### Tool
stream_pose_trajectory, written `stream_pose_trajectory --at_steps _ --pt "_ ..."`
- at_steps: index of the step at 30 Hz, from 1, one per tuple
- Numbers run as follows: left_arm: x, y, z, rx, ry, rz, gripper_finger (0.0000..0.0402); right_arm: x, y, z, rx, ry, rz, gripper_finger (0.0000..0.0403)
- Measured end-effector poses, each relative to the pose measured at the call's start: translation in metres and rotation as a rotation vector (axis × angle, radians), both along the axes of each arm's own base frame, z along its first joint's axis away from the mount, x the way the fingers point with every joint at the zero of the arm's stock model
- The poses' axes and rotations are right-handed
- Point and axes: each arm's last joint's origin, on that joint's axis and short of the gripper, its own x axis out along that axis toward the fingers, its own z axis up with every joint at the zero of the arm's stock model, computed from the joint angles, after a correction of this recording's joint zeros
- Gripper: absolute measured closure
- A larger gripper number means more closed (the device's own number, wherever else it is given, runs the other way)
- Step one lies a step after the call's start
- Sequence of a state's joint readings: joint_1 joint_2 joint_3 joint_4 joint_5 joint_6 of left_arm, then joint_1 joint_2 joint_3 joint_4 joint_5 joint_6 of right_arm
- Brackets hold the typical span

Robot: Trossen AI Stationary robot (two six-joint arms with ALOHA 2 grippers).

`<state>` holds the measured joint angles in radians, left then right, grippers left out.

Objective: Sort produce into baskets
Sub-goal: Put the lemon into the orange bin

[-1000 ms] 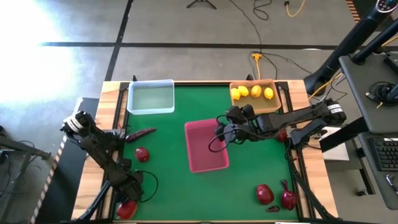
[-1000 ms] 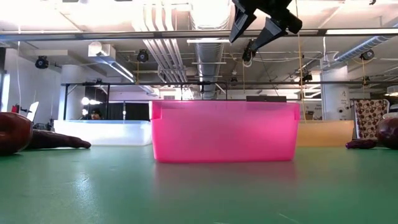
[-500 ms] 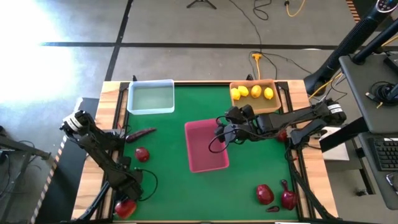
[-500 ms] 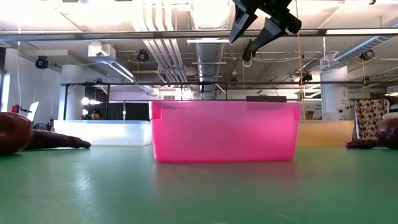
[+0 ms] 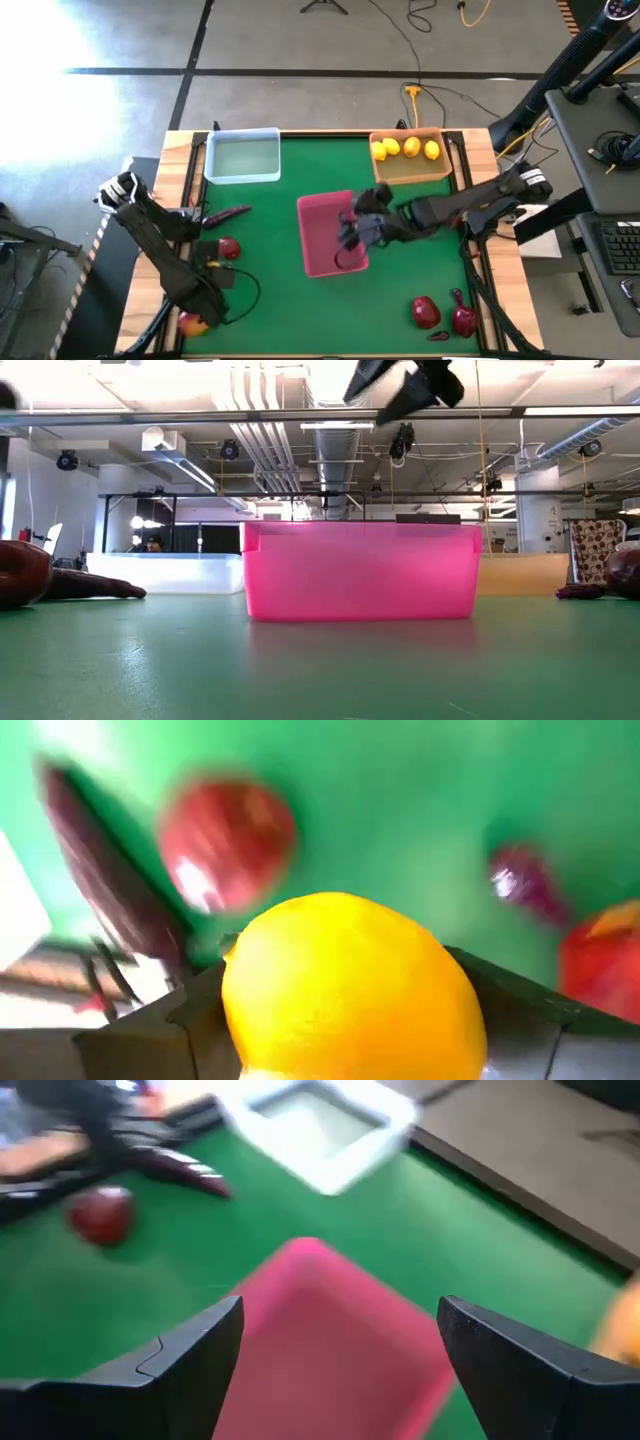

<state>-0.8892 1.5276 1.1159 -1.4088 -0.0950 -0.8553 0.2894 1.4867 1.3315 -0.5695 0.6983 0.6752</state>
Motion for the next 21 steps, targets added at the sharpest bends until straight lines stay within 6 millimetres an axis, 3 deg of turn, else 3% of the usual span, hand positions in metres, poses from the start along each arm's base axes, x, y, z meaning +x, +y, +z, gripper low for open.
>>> stream_pose_trajectory --at_steps 5,13,17,21 --pt "0.041 0.009 0.011 -0.023 -0.28 -0.05 0.0127 -0.001 0.05 -0.015 0.052 -0.018 0.099 0.0105" --pt "0.135 0.019 0.005 -0.253 -0.794 0.004 0.0127 -0.031 0.127 -0.038 0.218 -0.032 0.182 0.0109" --pt "0.17 0.022 -0.008 -0.312 -0.954 0.059 0.0127 -0.044 0.148 -0.055 0.261 0.071 0.222 0.0104" --pt "0.195 0.014 -0.037 -0.347 -0.994 0.104 0.0127 -0.048 0.163 -0.074 0.303 0.174 0.274 0.0104"
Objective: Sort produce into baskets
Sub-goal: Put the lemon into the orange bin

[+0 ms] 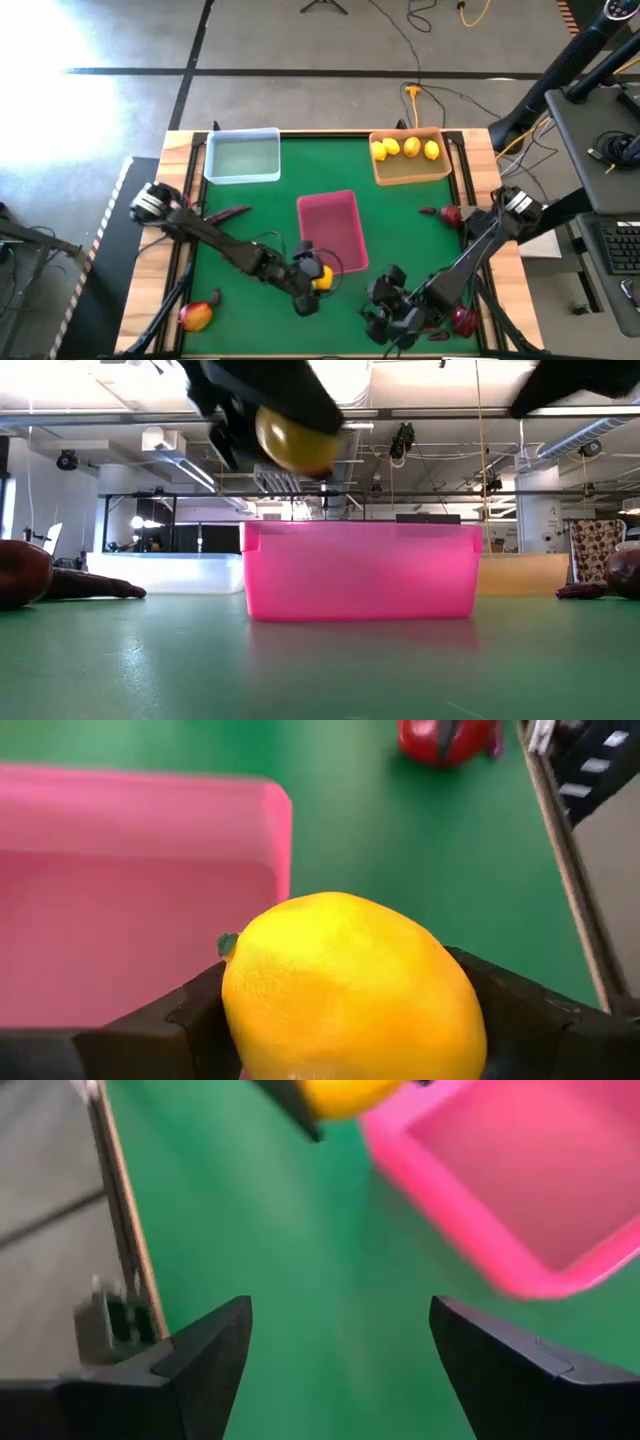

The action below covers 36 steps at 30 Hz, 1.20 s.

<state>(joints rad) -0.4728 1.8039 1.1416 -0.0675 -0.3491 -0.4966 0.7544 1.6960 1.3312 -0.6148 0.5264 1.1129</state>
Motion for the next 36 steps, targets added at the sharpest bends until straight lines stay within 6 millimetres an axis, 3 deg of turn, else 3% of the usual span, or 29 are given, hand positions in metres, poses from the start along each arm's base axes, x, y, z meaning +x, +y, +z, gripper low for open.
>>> stream_pose_trajectory --at_steps 4,9,12,20,27,36 --pt "0.015 -0.016 -0.028 -0.065 0.052 -0.005 0.0127 -0.001 0.01 -0.019 -0.044 0.063 0.07 0.0103" --pt "0.028 -0.049 -0.04 -0.095 0.104 -0.073 0.0127 0.003 0.012 -0.035 -0.126 0.113 0.151 0.0103" --pt "0.037 -0.059 -0.044 -0.074 0.136 -0.075 0.0127 0.008 0.011 -0.045 -0.149 0.147 0.175 0.0103" --pt "0.045 -0.043 -0.057 0.13 0.279 0.087 0.0125 0.018 -0.001 -0.05 -0.156 0.167 0.137 0.0103" --pt "0.052 -0.019 -0.056 0.133 0.319 0.156 0.0092 0.025 -0.011 -0.049 -0.178 0.17 0.128 0.0103" --pt "0.057 -0.037 -0.029 0.017 0.313 0.025 0.0044 0.025 -0.008 -0.048 -0.294 0.175 0.299 0.0103"
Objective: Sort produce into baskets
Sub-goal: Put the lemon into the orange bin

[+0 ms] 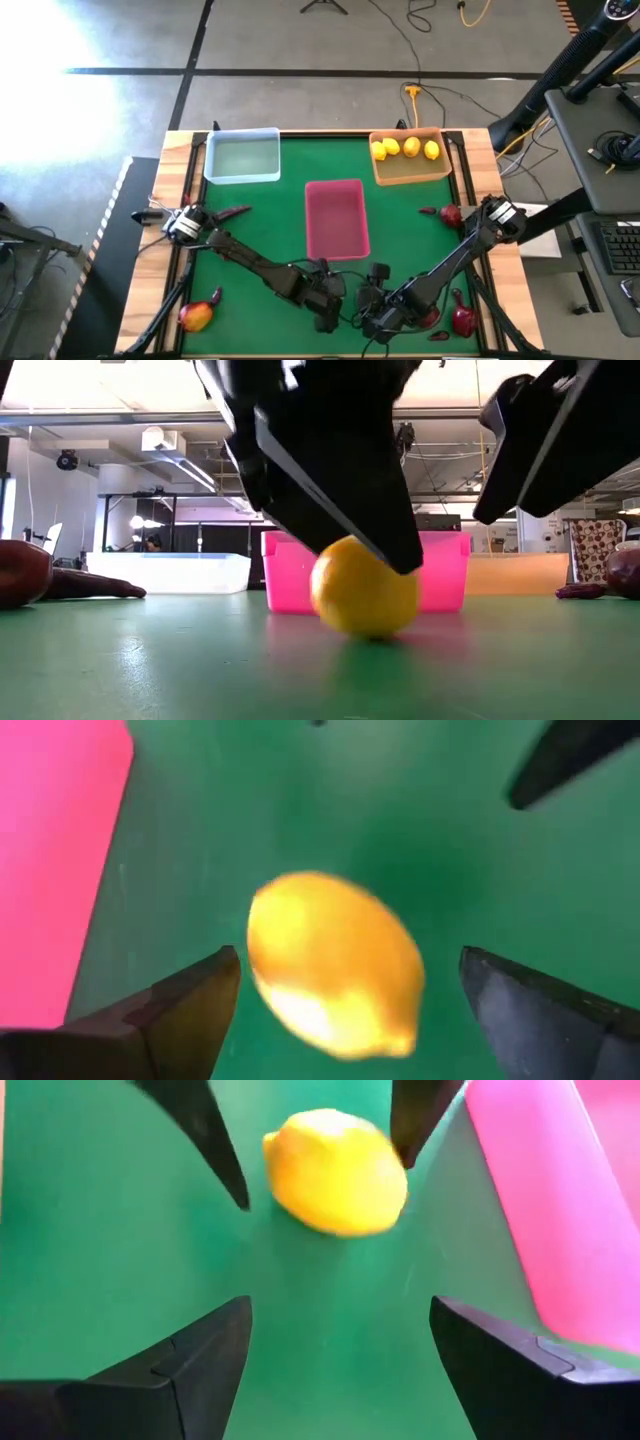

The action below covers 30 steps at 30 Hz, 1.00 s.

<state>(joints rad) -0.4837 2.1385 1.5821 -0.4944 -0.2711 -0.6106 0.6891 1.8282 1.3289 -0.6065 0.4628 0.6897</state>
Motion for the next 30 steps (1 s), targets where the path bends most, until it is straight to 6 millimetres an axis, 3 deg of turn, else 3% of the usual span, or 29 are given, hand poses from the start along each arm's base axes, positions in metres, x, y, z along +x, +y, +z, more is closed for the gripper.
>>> stream_pose_trajectory --at_steps 6,13,21,25,30 --pt "-0.008 -0.009 0.031 -0.027 -0.069 -0.029 0.0043 0.0 0.002 0.001 -0.063 -0.002 0.103 0.0103" --pt "-0.012 -0.006 0.041 -0.042 -0.081 -0.014 0.0043 0.005 0.006 0.012 -0.104 -0.021 0.197 0.0099" --pt "-0.023 -0.01 0.048 -0.002 -0.071 0.036 0.0043 0.017 0.007 0.017 -0.115 -0.091 0.262 0.0049" --pt "-0.047 -0.012 0.046 0.121 0.043 0.093 0.0043 0.032 0.004 0.015 -0.102 -0.162 0.265 0.0035" --pt "-0.079 -0.019 0.046 0.186 0.124 0.129 0.0043 0.05 -0.009 -0.009 -0.107 -0.114 0.272 0.0035"
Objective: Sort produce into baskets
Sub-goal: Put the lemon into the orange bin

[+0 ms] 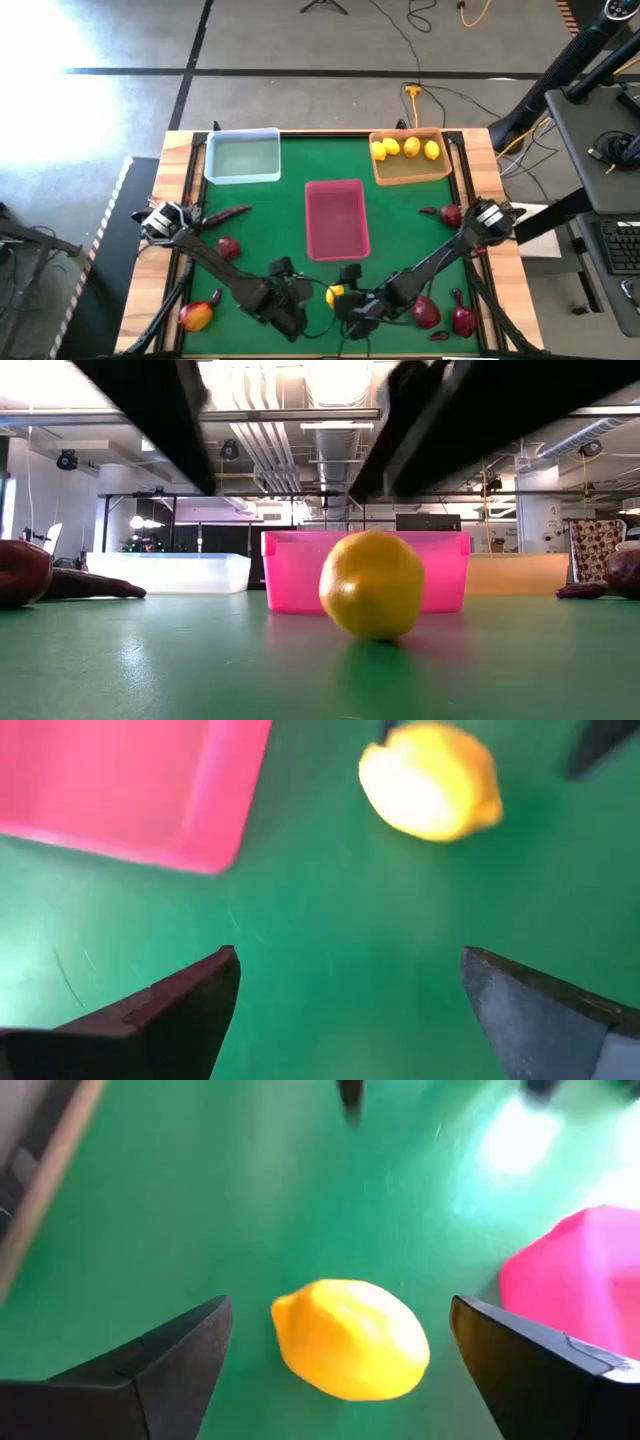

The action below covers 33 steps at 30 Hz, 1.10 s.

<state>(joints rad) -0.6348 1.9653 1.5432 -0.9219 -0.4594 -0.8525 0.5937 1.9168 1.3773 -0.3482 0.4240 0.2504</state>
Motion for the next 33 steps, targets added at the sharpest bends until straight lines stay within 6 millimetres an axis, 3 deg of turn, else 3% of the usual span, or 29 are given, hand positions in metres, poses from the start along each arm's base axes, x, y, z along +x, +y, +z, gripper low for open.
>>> stream_pose_trajectory --at_steps 6,10,19,28,33 --pt "-0.032 -0.005 -0.02 -0.045 0.005 0.109 0.0043 0.013 -0.017 -0.018 0.033 0.047 -0.078 0.0035" --pt "-0.042 -0.011 -0.038 -0.126 -0.047 0.161 0.0043 0.016 -0.023 -0.021 0.069 0.092 -0.054 0.0035" --pt "-0.046 -0.011 -0.075 -0.299 -0.172 0.195 0.0043 0.022 -0.036 -0.024 0.072 0.114 -0.044 0.0062" --pt "-0.049 -0.008 -0.084 -0.299 -0.231 0.195 0.0043 0.022 -0.036 -0.025 0.082 0.116 -0.06 0.0093" --pt "-0.049 -0.007 -0.085 -0.282 -0.239 0.196 0.0043 0.027 -0.033 0.0 0.174 0.075 -0.122 0.0095"
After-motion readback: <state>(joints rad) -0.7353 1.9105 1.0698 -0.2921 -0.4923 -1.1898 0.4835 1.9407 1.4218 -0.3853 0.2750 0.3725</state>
